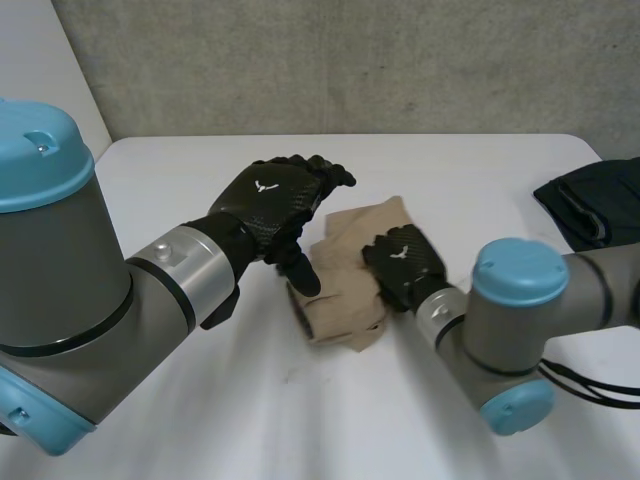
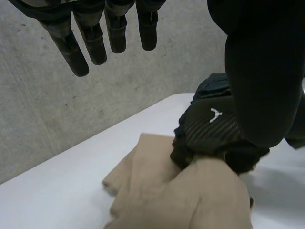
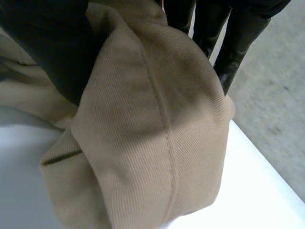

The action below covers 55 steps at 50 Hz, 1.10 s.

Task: Fold the laundry.

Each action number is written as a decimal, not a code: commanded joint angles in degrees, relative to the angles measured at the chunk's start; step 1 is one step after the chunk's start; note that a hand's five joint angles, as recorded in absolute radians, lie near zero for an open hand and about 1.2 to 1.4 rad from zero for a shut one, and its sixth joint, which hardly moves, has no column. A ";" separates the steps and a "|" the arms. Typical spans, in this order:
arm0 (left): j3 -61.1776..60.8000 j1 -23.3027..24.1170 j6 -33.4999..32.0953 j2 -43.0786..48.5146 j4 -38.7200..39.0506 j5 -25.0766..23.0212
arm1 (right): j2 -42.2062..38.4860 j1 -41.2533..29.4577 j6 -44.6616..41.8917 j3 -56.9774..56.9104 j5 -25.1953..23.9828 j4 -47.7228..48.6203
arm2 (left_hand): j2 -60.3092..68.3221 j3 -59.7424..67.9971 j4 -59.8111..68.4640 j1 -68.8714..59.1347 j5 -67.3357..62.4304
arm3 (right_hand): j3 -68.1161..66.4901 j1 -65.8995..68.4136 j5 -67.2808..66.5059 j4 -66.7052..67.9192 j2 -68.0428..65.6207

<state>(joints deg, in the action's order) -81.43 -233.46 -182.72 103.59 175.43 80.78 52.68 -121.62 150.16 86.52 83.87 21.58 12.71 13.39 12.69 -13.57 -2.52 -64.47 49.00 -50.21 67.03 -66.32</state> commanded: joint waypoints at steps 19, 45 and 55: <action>-0.22 -0.33 1.22 0.29 0.00 -0.01 | -0.99 29.76 -18.24 -6.88 -21.11 -7.08 | -1.32 -1.99 -1.29 2.18 1.13 | -15.53 31.00 -19.79 12.97 -13.68; -0.22 -2.17 1.22 0.47 0.26 0.08 | -13.99 37.66 -3.06 -49.41 -25.86 -6.90 | -1.32 -1.99 -1.29 2.18 1.13 | -15.53 31.00 -19.79 12.97 -13.68; -0.31 -2.35 1.13 0.65 0.26 0.08 | -22.53 47.78 2.15 -55.76 -33.16 -8.84 | -1.32 -1.99 -1.29 2.18 1.13 | -15.53 31.00 -19.79 12.97 -13.68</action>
<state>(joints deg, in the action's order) -81.68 -235.80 -181.50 104.15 175.69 80.85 34.96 -79.24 150.83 33.14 54.89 13.81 12.73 13.39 12.69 -13.57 -2.52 -65.27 51.19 -52.02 68.10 -66.90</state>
